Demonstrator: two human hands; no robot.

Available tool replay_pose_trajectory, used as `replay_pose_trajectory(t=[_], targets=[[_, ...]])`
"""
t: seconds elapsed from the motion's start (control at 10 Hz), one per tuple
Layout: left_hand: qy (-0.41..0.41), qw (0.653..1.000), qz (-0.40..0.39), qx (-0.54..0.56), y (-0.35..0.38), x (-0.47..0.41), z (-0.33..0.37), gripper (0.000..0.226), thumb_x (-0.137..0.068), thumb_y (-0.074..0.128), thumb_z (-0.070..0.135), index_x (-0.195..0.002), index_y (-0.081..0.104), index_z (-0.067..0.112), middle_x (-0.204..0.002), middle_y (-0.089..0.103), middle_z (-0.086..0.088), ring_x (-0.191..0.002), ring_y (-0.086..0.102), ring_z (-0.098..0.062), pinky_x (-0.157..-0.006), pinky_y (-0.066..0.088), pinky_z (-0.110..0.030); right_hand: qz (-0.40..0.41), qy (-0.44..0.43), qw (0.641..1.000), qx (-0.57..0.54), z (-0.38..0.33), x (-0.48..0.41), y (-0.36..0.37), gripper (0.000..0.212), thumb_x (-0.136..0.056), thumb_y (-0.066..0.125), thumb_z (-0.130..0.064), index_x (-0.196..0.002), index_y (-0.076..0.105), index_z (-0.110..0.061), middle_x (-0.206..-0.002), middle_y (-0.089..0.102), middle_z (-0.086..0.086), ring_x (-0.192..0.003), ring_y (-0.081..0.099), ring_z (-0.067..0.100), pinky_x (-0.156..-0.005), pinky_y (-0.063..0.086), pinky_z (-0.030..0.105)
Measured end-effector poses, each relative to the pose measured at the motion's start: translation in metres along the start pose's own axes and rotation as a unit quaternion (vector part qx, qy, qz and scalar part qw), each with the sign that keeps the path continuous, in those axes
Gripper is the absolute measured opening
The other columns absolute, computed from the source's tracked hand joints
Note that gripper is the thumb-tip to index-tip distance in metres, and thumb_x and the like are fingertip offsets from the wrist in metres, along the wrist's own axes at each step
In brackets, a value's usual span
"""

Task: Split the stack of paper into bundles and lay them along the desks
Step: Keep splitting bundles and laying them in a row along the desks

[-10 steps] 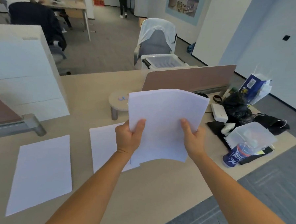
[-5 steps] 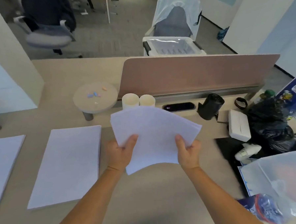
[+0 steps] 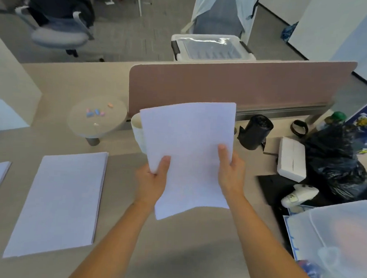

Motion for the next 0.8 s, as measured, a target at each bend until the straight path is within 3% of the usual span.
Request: replay_pose_trajectory(t=[0.1,0.2,0.3,0.4,0.5,0.6,0.8], targets=[[-0.030,0.996,-0.068,-0.050,0.042,0.004,0.001,0.026,-0.091,0.060,0.040,-0.074,0.068,0.022,-0.068,0.070,0.014,-0.063,0.063,0.009,-0.055,0.047,-0.014,0.085,0.065,0.982,0.152,0.014,-0.025,-0.030,0.055,-0.095,0.034,-0.061,-0.071,0.052,-0.015,-0.068,0.053,0.001,-0.069,0.055,0.022,-0.064,0.042,0.035],[-0.064,0.989,-0.113,-0.076,0.085,0.004,-0.022,0.031,-0.092,0.057,0.042,-0.101,0.074,0.018,-0.094,0.075,0.003,-0.091,0.070,-0.013,-0.075,0.051,-0.024,0.067,0.158,0.933,0.315,0.049,-0.043,-0.044,0.058,-0.098,0.028,-0.054,-0.095,0.063,-0.009,-0.094,0.064,0.011,-0.089,0.059,0.032,-0.074,0.043,0.037],[-0.132,0.973,-0.125,-0.141,0.111,-0.007,-0.054,0.042,-0.092,0.050,0.051,-0.110,0.071,0.019,-0.105,0.074,0.001,-0.100,0.069,-0.023,-0.077,0.048,-0.026,0.043,0.192,0.890,0.411,0.074,-0.060,-0.046,0.055,-0.099,0.027,-0.052,-0.106,0.063,-0.010,-0.106,0.066,0.015,-0.096,0.061,0.035,-0.081,0.049,0.040],[-0.154,0.963,-0.136,-0.172,0.126,-0.022,-0.078,0.045,-0.093,0.047,0.052,-0.107,0.071,0.017,-0.107,0.074,-0.001,-0.104,0.067,-0.025,-0.082,0.048,-0.027,0.003,0.208,0.867,0.453,0.089,-0.078,-0.039,0.056,-0.101,0.025,-0.048,-0.118,0.060,-0.007,-0.118,0.064,0.018,-0.106,0.061,0.037,-0.088,0.048,0.044],[-0.186,0.950,-0.156,-0.196,0.137,-0.036,-0.095,0.053,-0.089,0.045,0.057,-0.112,0.069,0.015,-0.112,0.072,-0.003,-0.108,0.066,-0.026,-0.093,0.051,-0.036,-0.009,0.194,0.866,0.461,0.102,-0.095,-0.034,0.054,-0.100,0.027,-0.046,-0.119,0.060,-0.006,-0.116,0.065,0.018,-0.104,0.062,0.037,-0.086,0.051,0.045],[-0.200,0.926,-0.166,-0.274,0.144,-0.045,-0.097,0.062,-0.087,0.039,0.064,-0.113,0.067,0.015,-0.116,0.069,-0.005,-0.109,0.064,-0.028,-0.095,0.050,-0.039,-0.016,0.213,0.864,0.456,0.115,-0.104,-0.033,0.050,-0.099,0.033,-0.046,-0.120,0.054,-0.006,-0.115,0.064,0.017,-0.102,0.063,0.036,-0.086,0.053,0.046],[-0.225,0.858,-0.234,-0.399,0.141,-0.045,-0.066,0.075,-0.093,0.026,0.064,-0.138,0.047,0.008,-0.142,0.051,-0.009,-0.127,0.051,-0.028,-0.102,0.040,-0.036,-0.032,0.271,0.851,0.449,0.109,-0.099,-0.033,0.065,-0.093,0.044,-0.054,-0.133,0.039,-0.004,-0.131,0.053,0.019,-0.116,0.055,0.037,-0.095,0.050,0.050]])
Point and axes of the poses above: each hand's wrist, its own x-axis away from the middle knuckle, its own y-axis out of the palm, z = x × y, the point moved 3 cm from there along -x, towards the middle knuckle
